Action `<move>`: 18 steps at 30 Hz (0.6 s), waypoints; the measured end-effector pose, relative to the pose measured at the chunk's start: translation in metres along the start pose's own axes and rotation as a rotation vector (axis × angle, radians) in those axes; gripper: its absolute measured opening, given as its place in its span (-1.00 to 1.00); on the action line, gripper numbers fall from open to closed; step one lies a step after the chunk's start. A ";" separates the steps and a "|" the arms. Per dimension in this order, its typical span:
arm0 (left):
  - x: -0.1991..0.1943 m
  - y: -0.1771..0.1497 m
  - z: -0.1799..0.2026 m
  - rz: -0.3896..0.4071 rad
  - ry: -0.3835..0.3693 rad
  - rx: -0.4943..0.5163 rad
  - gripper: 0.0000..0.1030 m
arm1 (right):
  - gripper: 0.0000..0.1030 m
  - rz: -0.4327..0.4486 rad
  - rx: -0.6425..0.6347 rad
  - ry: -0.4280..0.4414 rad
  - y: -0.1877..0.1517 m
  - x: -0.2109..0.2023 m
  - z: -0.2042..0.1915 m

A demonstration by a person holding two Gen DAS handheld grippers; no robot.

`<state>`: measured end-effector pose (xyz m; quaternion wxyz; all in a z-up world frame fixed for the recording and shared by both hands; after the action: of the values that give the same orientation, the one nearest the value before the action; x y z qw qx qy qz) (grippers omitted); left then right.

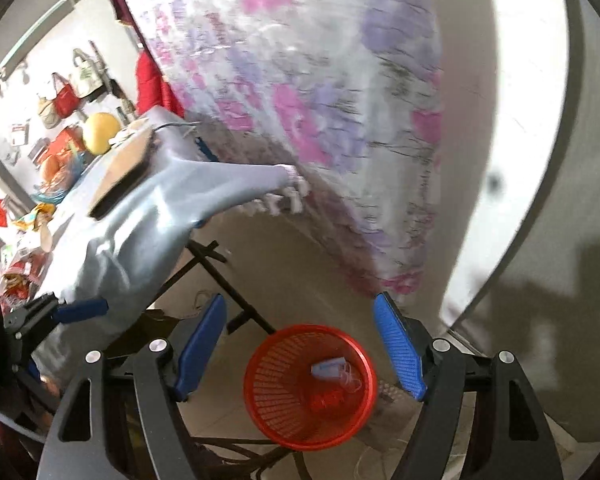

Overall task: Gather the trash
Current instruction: 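Open both grippers over the red wastebasket, dropping the mask and mesh bag, then grasp the red chip bag with the left gripper while the right gripper approaches the medicine box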

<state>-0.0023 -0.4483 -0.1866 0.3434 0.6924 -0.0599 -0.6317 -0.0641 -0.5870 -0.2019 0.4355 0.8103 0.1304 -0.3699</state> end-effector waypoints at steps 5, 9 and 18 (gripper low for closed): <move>-0.031 -0.004 -0.038 0.064 0.089 -0.071 0.84 | 0.54 0.026 -0.068 0.036 0.004 -0.011 -0.037; -0.051 -0.012 -0.066 0.098 0.139 -0.131 0.84 | 0.59 0.043 -0.117 0.065 0.005 -0.018 -0.065; -0.108 -0.049 -0.154 0.171 0.314 -0.318 0.84 | 0.64 0.038 -0.193 0.149 0.003 -0.021 -0.125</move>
<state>0.1004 -0.2939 -0.1292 0.5057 0.7115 0.0360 -0.4865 -0.0161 -0.4866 -0.1419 0.5075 0.7921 0.1821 -0.2861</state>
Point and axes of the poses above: each gripper's, at about its wrist camera, not at the fingertips, and x roughly the way its jaws point, z to its right, y to its top, the point moved 8 cm from there along x, roughly the way its jaws point, and after that the axes turned 2 degrees about y, right-handed, at the moved point
